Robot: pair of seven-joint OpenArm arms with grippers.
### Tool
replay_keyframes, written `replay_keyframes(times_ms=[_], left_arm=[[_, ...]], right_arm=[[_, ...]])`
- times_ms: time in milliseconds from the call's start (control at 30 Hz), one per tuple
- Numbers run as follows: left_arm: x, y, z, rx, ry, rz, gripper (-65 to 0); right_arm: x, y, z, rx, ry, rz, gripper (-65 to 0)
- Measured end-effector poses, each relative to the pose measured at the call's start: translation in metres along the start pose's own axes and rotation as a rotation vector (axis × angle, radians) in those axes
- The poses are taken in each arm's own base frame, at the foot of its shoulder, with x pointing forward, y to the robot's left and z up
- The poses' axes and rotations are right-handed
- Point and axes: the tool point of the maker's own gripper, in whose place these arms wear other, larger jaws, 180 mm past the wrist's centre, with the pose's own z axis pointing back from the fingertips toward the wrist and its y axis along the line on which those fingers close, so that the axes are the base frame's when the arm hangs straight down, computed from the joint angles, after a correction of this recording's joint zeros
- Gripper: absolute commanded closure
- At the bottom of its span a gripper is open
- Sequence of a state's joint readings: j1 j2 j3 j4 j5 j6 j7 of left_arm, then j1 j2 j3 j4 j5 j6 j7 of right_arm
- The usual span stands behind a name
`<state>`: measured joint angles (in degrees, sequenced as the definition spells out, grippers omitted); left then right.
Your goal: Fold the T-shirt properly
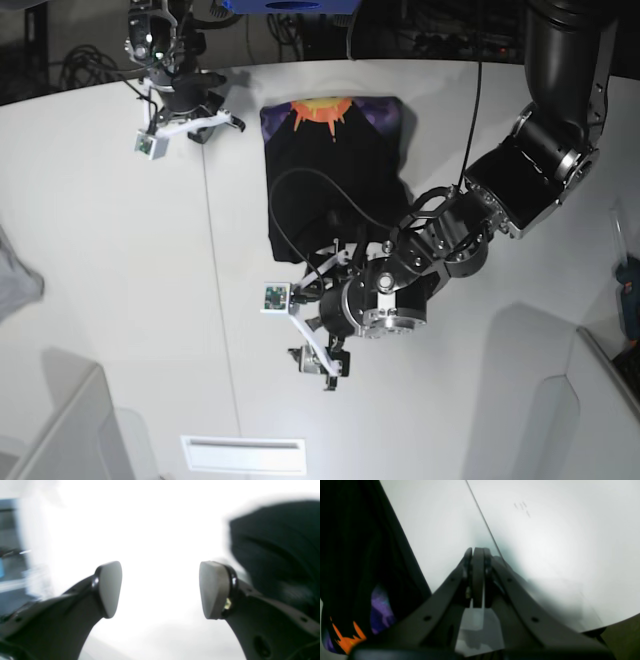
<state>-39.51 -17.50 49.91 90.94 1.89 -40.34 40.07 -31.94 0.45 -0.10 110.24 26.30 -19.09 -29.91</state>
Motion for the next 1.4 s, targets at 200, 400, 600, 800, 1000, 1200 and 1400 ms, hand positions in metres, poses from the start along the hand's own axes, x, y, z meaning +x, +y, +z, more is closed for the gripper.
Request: replay_keyframes(times_ms=[200, 400, 600, 800, 1000, 1200, 1400], left_arm=[[-0.029, 0.023, 0.047, 0.168, 0.029, 0.205, -9.1], [-0.090, 0.010, 0.111, 0.343, 0.092, 0.438, 0.0], [-0.134, -0.040, 0.138, 0.376, 0.049, 0.550, 0.0], [-0.148, -0.103, 0.166, 0.369, -0.010, 0.662, 0.0], [-0.138, -0.149, 0.198, 0.392, -0.135, 0.853, 0.0], [-0.153, -0.181, 0.230, 0.459, -0.098, 0.990, 0.0], [-0.171, -0.235, 0.247, 0.484, -0.072, 1.138, 0.0]], right_arm=[[0.008, -0.013, 0.013, -0.032, -0.031, 0.091, 0.0], [0.029, -0.034, 0.028, -0.130, -0.187, 0.272, 0.0], [0.029, -0.049, 0.043, -0.134, -0.247, 0.423, 0.0], [0.020, -0.044, 0.056, -0.091, -0.284, 0.614, 0.0], [0.028, -0.041, 0.071, -0.115, -0.390, 0.806, 0.0], [0.028, -0.038, 0.077, -0.092, -0.422, 0.892, 0.0], [0.031, -0.050, 0.086, -0.051, -0.426, 1.030, 0.0]])
